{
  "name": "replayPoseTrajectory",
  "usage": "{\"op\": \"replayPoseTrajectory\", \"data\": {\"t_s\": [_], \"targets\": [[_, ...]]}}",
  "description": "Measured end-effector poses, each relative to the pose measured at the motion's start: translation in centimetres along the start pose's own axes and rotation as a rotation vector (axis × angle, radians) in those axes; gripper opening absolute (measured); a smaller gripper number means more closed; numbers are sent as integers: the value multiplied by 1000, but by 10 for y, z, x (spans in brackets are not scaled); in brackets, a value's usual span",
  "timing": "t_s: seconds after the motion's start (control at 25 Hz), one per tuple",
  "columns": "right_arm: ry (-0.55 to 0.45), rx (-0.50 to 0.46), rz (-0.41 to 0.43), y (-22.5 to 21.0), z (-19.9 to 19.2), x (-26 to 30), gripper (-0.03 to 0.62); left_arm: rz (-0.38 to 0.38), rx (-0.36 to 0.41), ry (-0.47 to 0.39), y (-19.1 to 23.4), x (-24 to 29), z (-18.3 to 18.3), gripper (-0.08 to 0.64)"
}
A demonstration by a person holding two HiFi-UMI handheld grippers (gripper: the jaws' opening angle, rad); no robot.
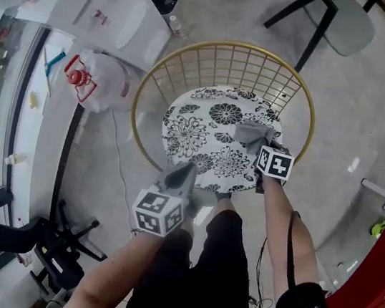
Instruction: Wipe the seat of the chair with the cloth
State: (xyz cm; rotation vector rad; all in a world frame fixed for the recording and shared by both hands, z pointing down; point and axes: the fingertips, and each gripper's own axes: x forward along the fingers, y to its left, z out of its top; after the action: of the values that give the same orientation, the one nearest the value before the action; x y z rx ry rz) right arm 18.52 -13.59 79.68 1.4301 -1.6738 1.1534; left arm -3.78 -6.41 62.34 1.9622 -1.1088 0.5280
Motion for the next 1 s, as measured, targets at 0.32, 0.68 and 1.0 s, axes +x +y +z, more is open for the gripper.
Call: {"op": "replayPoseTrajectory", "data": {"t_s": [0.32,0.68,1.0], "targets": [[8,-55,-66,-27,-1,-19,23,-19,23,-3,-12,0,6,6],[-16,-128,-88,-39,0,-40,23,5,33,0,-7,-9,7,6],[-82,-147,29,16,2,-66,23,18,35,-16,1,-26,7,6]]}}
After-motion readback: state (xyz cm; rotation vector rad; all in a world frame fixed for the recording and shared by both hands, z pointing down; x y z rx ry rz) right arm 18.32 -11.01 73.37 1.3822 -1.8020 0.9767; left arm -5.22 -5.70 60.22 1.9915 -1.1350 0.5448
